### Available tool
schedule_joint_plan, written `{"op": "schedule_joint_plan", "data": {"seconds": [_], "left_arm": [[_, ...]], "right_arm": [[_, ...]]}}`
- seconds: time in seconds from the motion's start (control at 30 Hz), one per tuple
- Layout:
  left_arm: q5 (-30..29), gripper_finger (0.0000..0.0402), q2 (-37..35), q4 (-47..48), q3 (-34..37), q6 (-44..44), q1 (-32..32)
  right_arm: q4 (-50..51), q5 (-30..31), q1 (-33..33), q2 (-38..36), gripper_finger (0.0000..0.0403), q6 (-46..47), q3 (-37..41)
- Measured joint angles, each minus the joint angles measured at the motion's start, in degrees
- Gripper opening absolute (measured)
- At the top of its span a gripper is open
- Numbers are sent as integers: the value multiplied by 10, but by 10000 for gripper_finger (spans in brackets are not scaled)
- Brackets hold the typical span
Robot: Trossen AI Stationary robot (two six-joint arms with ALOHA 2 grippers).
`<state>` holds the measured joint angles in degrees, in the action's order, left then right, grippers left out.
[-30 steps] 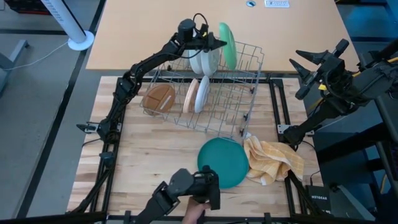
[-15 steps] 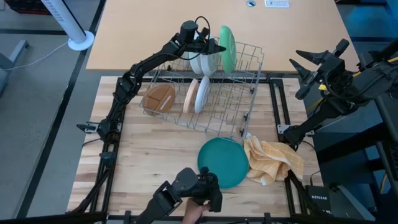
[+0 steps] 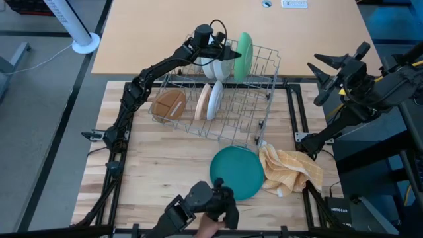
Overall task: Sort dishes
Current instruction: Put the light green plate in the dish rack
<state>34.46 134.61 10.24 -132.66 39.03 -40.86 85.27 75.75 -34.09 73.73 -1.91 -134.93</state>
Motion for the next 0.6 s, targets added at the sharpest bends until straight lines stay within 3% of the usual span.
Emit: {"op": "schedule_joint_plan", "data": {"seconds": [0.37, 0.6], "left_arm": [[-43, 70, 0, -7, 0, 33, 0], [-79, 112, 0, -11, 0, 80, 0]], "right_arm": [[47, -41, 0, 0, 137, 76, 2], [48, -44, 0, 0, 137, 80, 27]]}}
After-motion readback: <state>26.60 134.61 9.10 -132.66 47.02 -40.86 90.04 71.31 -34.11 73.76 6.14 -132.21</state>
